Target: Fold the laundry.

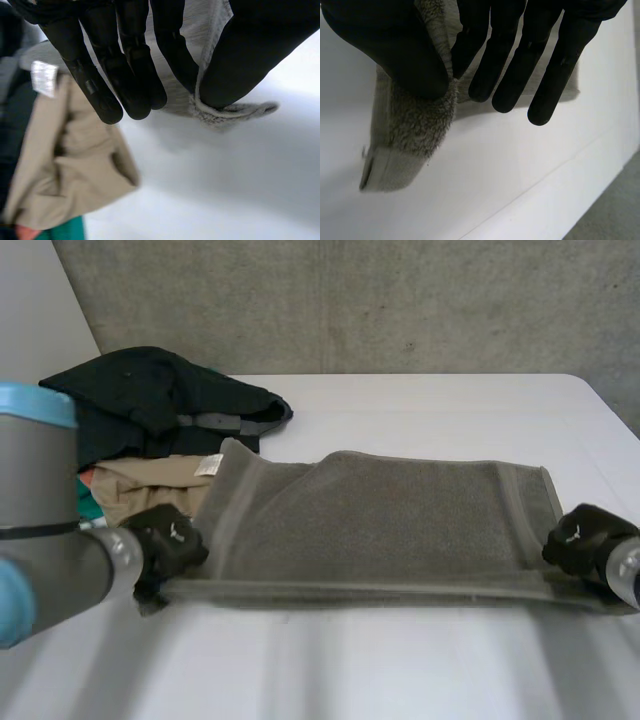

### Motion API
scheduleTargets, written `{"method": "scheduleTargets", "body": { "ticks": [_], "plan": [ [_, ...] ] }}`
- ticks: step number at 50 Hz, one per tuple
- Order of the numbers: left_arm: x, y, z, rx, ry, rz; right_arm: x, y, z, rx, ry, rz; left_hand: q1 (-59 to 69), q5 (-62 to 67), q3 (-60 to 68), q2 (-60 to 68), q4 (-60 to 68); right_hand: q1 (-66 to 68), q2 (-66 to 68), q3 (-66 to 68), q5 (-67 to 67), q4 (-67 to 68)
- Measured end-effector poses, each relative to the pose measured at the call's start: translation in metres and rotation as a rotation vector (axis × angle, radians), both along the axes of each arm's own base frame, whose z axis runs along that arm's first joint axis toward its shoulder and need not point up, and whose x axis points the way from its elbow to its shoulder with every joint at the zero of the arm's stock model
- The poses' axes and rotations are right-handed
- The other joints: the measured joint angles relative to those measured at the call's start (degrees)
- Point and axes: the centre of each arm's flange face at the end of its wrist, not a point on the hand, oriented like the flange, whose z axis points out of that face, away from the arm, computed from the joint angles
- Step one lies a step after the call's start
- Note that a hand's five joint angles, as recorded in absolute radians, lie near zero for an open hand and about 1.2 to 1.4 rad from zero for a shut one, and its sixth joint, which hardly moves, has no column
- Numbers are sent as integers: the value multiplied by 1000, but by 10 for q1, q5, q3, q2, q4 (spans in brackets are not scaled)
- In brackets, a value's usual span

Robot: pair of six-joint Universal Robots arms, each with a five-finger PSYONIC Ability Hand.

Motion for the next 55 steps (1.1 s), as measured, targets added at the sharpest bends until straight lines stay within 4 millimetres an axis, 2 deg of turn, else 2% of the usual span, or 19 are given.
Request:
{"method": "scheduleTargets", "body": {
  "ticks": [6,11,13,15,16,17,18,20,22,23,27,29,33,37,41,42,43,50,55],
  "plan": [
    [-22,-50,2,-162,45,60,4,-40,-1,-117,-61,-84,0,0,0,0,0,0,0,0,2,0],
    [-43,-90,37,-369,183,92,13,-81,23,-312,-169,-133,0,0,0,1,0,0,0,0,3,0],
    [-51,-107,73,-512,307,111,20,-106,52,-472,-263,-156,0,0,0,1,0,0,0,0,4,0],
    [-54,-115,103,-615,412,127,22,-117,73,-572,-328,-170,0,0,0,1,0,0,0,0,4,0],
    [-54,-115,103,-615,412,127,22,-117,73,-572,-328,-170,0,0,0,1,0,0,0,0,4,0],
    [-55,-120,139,-723,546,143,24,-129,104,-707,-429,-187,0,0,0,1,0,0,0,0,5,0],
    [-54,-122,162,-789,638,150,25,-134,125,-791,-500,-193,0,0,0,1,0,0,0,0,5,0],
    [-51,-121,194,-873,777,148,24,-137,159,-917,-616,-194,0,0,1,1,0,0,0,0,5,0],
    [-48,-119,217,-926,886,135,23,-136,180,-995,-693,-186,0,0,1,1,0,0,0,0,6,0],
    [-46,-118,229,-950,948,123,22,-134,199,-1059,-758,-171,0,0,2,1,0,0,0,0,8,0],
    [-42,-118,243,-964,1038,105,22,-127,222,-1131,-840,-133,0,0,2,1,0,0,0,0,12,0],
    [-39,-121,239,-943,1045,114,23,-126,224,-1127,-843,-117,0,0,2,1,0,0,0,0,12,0],
    [-33,-130,217,-871,1013,159,29,-128,207,-1053,-800,-109,0,0,2,1,0,0,0,0,12,0],
    [-29,-137,181,-777,955,207,32,-134,175,-933,-731,-127,0,0,2,1,0,0,0,0,12,0],
    [-29,-136,136,-663,885,225,33,-136,131,-769,-654,-163,0,0,2,2,0,0,0,0,12,0],
    [-29,-136,133,-654,880,225,33,-136,128,-756,-649,-166,0,0,2,2,0,0,0,0,12,0],
    [-30,-133,117,-611,853,221,33,-135,110,-691,-621,-179,0,0,2,2,0,0,0,0,12,0],
    [-32,-101,39,-398,681,162,27,-113,38,-426,-484,-217,0,0,2,3,0,0,0,0,12,0],
    [-22,-66,-1,-275,525,130,14,-87,9,-281,-357,-216,0,0,2,3,1,0,0,0,12,0]
  ]
}}
